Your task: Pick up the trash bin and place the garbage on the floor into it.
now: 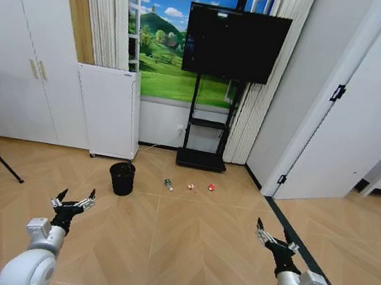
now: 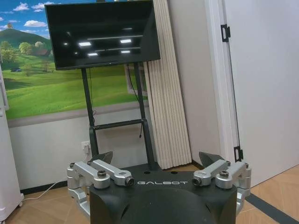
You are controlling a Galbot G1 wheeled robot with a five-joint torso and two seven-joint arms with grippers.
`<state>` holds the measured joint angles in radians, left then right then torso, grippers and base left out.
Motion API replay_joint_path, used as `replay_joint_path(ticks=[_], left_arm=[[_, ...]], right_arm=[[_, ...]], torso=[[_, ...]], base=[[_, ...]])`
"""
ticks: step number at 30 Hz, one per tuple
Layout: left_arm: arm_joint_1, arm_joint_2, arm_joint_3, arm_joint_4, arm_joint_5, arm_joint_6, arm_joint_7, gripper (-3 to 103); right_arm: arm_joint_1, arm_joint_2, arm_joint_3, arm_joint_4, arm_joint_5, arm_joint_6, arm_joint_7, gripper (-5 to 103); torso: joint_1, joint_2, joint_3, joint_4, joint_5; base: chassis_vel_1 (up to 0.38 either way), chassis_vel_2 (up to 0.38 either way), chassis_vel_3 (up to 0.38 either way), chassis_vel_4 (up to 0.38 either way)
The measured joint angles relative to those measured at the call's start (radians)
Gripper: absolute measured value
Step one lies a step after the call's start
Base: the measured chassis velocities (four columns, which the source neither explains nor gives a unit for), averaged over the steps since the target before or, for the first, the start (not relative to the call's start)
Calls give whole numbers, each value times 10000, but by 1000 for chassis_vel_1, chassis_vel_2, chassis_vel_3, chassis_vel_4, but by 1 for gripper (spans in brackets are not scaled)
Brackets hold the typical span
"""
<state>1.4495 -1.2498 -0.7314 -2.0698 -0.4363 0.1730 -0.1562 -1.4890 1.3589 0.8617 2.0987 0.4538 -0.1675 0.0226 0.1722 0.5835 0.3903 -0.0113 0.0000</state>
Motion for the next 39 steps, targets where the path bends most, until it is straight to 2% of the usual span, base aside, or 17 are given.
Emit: replay_joint_path(ticks=[39], left_arm=[[69,-67,-17,-75,10,-24,25,100]], right_arm=[[30,-75,52,23,103,-170,33,100]], torso=[[0,0,0,0,0]], base=[[0,0,0,0]])
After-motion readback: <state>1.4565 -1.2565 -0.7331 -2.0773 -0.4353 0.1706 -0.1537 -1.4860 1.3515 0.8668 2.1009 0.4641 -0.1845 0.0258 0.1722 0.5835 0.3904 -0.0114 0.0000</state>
